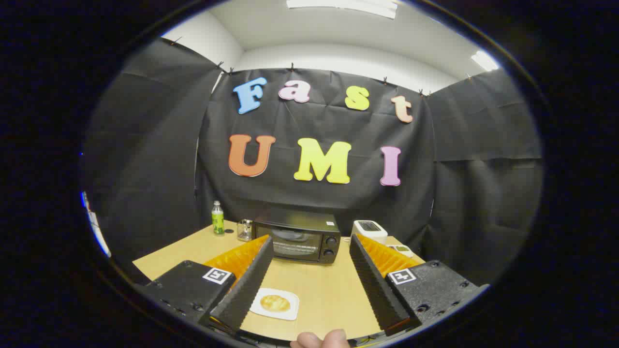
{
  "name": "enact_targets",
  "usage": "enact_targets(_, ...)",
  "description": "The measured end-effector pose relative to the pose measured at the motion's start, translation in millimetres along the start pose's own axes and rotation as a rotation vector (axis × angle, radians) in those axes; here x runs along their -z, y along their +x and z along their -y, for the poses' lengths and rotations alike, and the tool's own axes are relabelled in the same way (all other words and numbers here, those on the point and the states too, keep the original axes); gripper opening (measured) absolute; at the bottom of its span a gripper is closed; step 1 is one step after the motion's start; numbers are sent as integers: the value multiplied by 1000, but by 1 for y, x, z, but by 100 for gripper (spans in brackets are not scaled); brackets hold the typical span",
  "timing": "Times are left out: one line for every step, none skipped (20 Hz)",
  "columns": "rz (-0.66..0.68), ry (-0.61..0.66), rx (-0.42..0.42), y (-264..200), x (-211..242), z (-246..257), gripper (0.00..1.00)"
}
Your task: Open the toaster oven, put the food inside, and close the toaster oven door.
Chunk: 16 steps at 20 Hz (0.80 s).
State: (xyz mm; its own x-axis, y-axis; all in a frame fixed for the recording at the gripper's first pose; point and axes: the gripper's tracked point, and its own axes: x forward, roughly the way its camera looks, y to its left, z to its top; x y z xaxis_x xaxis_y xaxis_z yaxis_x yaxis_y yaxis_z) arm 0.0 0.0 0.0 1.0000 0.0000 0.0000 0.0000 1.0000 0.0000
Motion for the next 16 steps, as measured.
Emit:
enact_targets(7, -2, 13, -1, -1, 3, 100)
enact_targets(10, -1, 24, -2, -3, 7, 100)
enact_targets(12, 8, 26, -3, -4, 8, 100)
enact_targets(15, 18, 29, -4, -4, 9, 100)
enact_targets(21, 24, 36, -6, -6, 12, 100)
enact_targets(28, 26, 44, -7, -8, 14, 100)
enact_targets(32, 26, 49, -8, -9, 16, 100)
enact_targets(30, 26, 53, -8, -8, 17, 100)
enact_targets(31, 35, 53, -8, -8, 18, 100)
enact_targets(29, 44, 54, -7, -7, 18, 100)
enact_targets(28, 53, 56, -7, -6, 19, 100)
enact_targets(28, 57, 58, -7, -5, 20, 100)
enact_targets(24, 58, 62, -6, -4, 21, 100)
enact_targets(23, 62, 64, -6, -3, 22, 100)
enact_targets(21, 66, 61, -6, -3, 21, 100)
enact_targets(20, 66, 61, -6, -2, 21, 100)
